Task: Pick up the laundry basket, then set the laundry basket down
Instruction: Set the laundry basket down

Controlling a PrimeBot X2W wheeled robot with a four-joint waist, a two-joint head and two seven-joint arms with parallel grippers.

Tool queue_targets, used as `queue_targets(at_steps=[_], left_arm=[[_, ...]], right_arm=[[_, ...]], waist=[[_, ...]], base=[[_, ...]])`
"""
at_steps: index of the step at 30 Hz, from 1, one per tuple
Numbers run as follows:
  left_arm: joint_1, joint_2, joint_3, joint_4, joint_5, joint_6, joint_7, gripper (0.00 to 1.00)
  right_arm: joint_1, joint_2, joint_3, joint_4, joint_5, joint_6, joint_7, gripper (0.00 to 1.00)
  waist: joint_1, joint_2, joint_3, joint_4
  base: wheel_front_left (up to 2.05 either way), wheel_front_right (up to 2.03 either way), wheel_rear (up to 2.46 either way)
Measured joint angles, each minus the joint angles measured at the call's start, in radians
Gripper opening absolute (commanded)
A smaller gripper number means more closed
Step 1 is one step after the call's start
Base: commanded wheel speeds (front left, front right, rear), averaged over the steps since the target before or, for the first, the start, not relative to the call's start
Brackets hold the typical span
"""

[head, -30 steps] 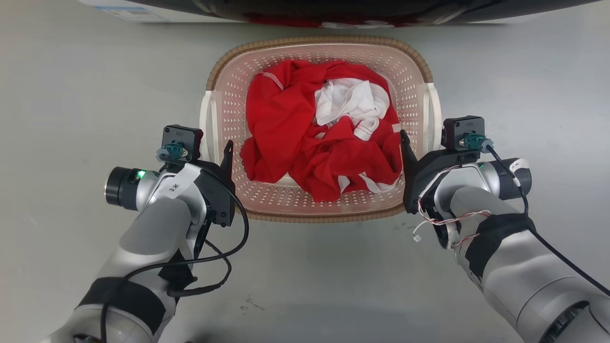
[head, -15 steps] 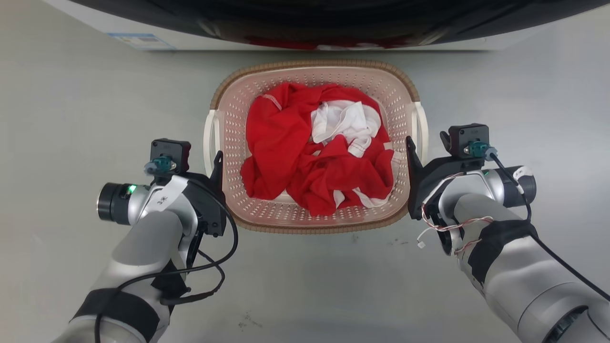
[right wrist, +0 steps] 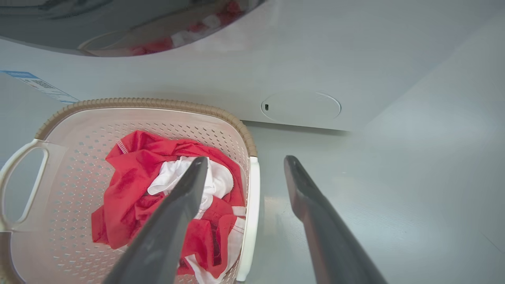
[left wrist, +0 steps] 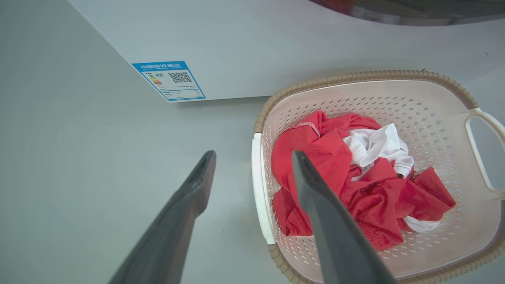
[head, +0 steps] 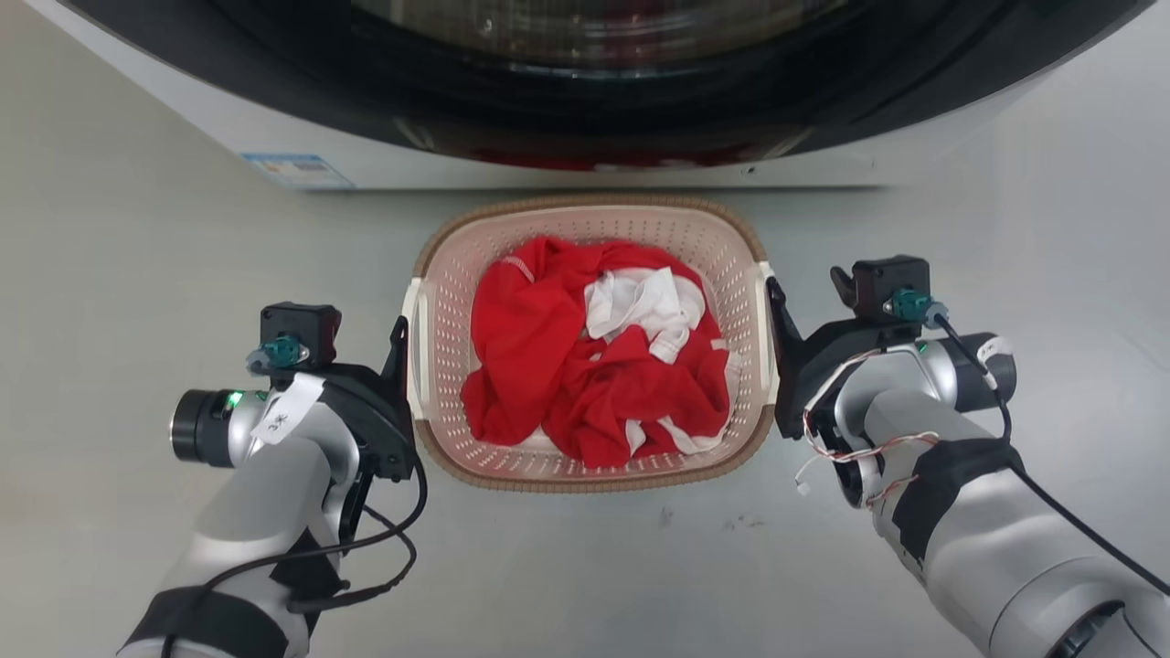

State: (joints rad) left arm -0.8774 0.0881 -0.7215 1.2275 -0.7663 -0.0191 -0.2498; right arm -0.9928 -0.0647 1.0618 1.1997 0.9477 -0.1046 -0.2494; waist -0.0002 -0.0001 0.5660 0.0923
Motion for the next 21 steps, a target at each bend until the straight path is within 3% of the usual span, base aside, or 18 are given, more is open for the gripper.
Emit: queue_targets(at_steps=[10,21], left_arm=[[0.114,0.040,0.046,-0.105,0.001,0.016,0.000,1.00],[0.319,0.089,0.108,-0.309,0.051,0.084,0.000,1.00]], right_arm=[[0.083,-0.007,-0.066,-0.090,-0.007,0.009,0.000,1.00],[0.254,-0.052,-0.175,-0.230,-0.040,-0.001,0.000,1.00]], waist=[[0.0001,0.0000,-0.118,-0.010],[0.0000,0.0000,-0.271,-0.022]], base=[[0.00,0.00,0.00],[0.00,0.00,0.00]])
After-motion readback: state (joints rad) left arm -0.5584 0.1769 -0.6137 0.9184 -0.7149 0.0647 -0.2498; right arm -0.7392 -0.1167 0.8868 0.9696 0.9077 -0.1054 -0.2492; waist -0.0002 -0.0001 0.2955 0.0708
